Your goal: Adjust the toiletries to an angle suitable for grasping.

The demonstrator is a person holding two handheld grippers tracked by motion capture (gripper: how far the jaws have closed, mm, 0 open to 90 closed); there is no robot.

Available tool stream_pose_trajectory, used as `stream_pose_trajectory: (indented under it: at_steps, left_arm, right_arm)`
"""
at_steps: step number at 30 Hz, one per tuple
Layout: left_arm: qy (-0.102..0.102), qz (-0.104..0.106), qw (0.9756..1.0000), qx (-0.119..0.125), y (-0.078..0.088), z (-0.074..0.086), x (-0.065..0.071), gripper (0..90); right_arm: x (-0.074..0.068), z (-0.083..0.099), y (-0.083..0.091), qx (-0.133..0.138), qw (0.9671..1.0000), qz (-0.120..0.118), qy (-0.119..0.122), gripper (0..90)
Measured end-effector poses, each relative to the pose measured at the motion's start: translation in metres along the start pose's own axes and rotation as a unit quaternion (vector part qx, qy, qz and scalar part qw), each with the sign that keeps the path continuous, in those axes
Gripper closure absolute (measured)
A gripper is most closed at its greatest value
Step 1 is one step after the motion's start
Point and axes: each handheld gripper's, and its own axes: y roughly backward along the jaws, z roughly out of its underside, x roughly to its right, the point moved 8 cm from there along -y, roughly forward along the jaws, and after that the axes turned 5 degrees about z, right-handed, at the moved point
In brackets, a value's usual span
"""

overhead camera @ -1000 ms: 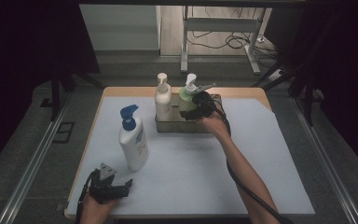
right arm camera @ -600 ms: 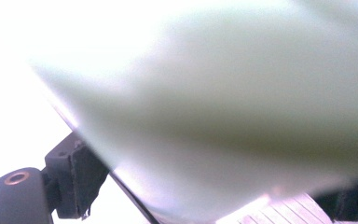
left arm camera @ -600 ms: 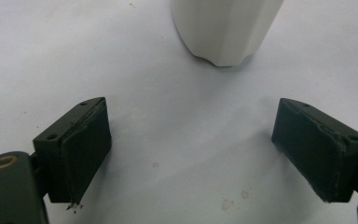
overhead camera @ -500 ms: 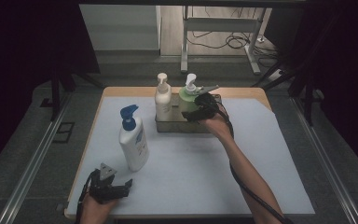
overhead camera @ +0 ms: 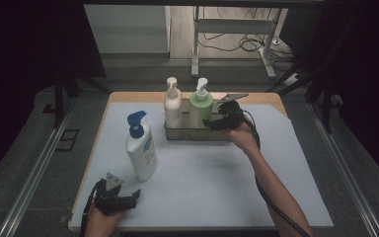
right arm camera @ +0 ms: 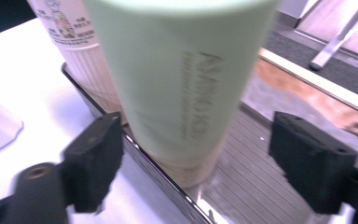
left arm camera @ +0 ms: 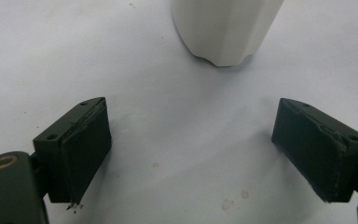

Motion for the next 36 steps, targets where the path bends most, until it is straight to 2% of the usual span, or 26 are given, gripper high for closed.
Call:
stream_pose_trajectory:
  at_steps: [5,7,10,13,18,20,30,36]
  left_arm:
    - [0.0,0.0,1.0,0.0,0.0,0.0,0.0,11.3]
    - [0.0,0.0,1.0,0.0,0.0,0.0,0.0,11.3]
    - [0.0,0.0,1.0,0.0,0.0,0.0,0.0,11.3]
    - [0.0,0.0,1.0,0.0,0.0,0.0,0.0,11.3]
    - [-0.001,0.0,1.0,-0.001,0.0,0.0,0.0,11.3]
    - [-0.001,0.0,1.0,-0.001,0.0,0.0,0.0,11.3]
    - [0.0,0.0,1.0,0.0,0.0,0.0,0.0,11.3]
    - [0.0,0.0,1.0,0.0,0.0,0.0,0.0,11.3]
  right_arm:
    - [0.01,0.006,0.008,-0.006,0.9998,-0.001,-0.017,43.7]
    - [0.014,0.008,0.008,-0.013,0.9997,0.012,-0.017,53.1]
    - [0.019,0.012,0.007,-0.026,0.9992,0.028,-0.014,61.1]
    - [0.024,0.014,0.003,-0.028,0.9986,0.034,-0.03,70.6]
    - [0.03,0.018,-0.007,-0.038,0.9977,0.045,-0.035,83.9]
    - [0.03,0.019,-0.012,-0.04,0.9974,0.042,-0.042,88.9]
    - [0.029,0.016,-0.033,-0.052,0.9966,0.044,-0.046,89.6]
    - [0.027,0.016,-0.044,-0.059,0.9962,0.031,-0.056,89.6]
